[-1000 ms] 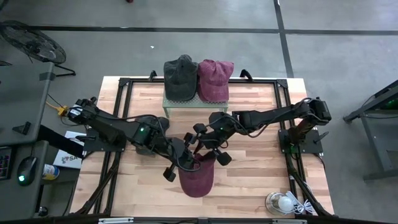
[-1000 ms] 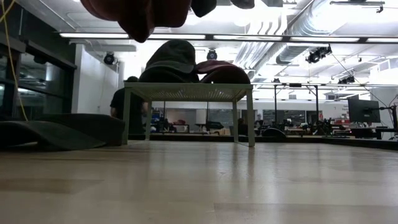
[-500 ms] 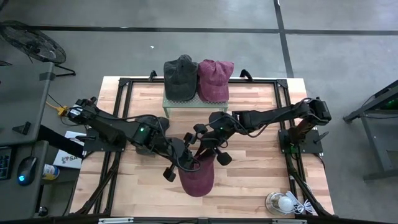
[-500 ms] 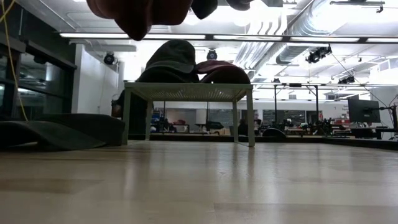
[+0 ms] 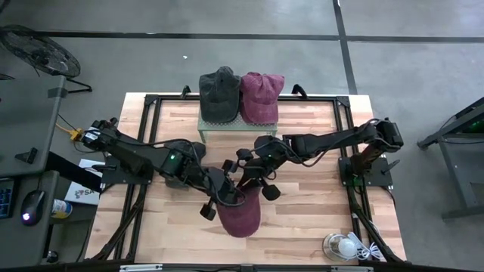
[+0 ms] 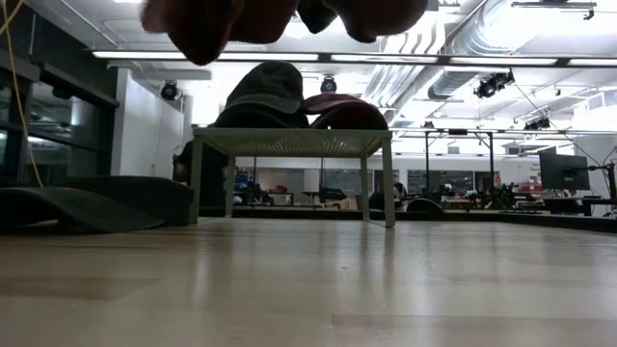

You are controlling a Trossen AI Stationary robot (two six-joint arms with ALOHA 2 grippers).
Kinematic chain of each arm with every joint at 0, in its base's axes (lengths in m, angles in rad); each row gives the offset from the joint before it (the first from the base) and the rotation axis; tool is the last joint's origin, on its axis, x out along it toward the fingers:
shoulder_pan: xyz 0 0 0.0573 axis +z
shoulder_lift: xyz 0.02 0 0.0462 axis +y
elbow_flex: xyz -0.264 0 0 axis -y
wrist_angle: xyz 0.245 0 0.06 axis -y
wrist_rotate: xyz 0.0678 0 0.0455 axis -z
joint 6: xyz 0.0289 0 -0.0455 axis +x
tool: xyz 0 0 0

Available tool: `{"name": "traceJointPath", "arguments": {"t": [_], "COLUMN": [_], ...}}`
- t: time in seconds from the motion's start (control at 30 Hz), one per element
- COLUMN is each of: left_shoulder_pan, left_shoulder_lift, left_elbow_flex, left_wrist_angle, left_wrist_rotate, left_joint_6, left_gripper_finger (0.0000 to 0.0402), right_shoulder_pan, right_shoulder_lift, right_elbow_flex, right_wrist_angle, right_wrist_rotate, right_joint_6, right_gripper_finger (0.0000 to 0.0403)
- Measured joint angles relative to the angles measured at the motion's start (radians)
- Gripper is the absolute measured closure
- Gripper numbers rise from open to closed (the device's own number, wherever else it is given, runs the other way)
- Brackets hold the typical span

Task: Pick & Place hat
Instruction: Stack the maroon cap on top of the maroon caps on the shelf

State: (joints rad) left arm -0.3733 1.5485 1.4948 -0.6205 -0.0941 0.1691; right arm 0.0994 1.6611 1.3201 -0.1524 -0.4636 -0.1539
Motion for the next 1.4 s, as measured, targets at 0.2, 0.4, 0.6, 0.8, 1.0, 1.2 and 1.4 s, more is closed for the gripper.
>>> {"name": "traceJointPath", "arguments": {"t": [0.2, 0.4, 0.6, 0.8, 1.0, 1.2, 1.4], "left_shoulder_pan": [0.0, 0.0, 0.0, 0.0, 0.0, 0.043, 0.124], "left_shoulder_lift": [-0.015, -0.023, -0.025, -0.025, -0.025, -0.024, -0.024], "left_elbow_flex": [0.01, 0.108, 0.229, 0.316, 0.347, 0.347, 0.347], "left_wrist_angle": [-0.002, -0.094, -0.236, -0.344, -0.397, -0.43, -0.478], "left_wrist_rotate": [-0.037, -0.098, -0.215, -0.423, -0.567, -0.572, -0.489], "left_joint_6": [-0.052, -0.158, -0.241, -0.322, -0.339, -0.379, -0.414], "left_gripper_finger": [0.0255, 0.0215, 0.0213, 0.0213, 0.0213, 0.0213, 0.0213], "right_shoulder_pan": [0.002, 0.003, 0.003, -0.001, -0.009, -0.041, -0.095], "right_shoulder_lift": [-0.003, -0.053, -0.129, -0.217, -0.306, -0.368, -0.36], "right_elbow_flex": [0.0, 0.0, 0.0, 0.0, 0.001, 0.03, 0.199], "right_wrist_angle": [-0.006, -0.074, -0.152, -0.21, -0.236, -0.306, -0.488], "right_wrist_rotate": [0.015, 0.08, 0.123, 0.194, 0.217, 0.215, 0.234], "right_joint_6": [0.026, 0.068, 0.138, 0.223, 0.257, 0.266, 0.178], "right_gripper_finger": [0.0379, 0.0379, 0.0379, 0.0379, 0.0379, 0.0379, 0.0379]}}
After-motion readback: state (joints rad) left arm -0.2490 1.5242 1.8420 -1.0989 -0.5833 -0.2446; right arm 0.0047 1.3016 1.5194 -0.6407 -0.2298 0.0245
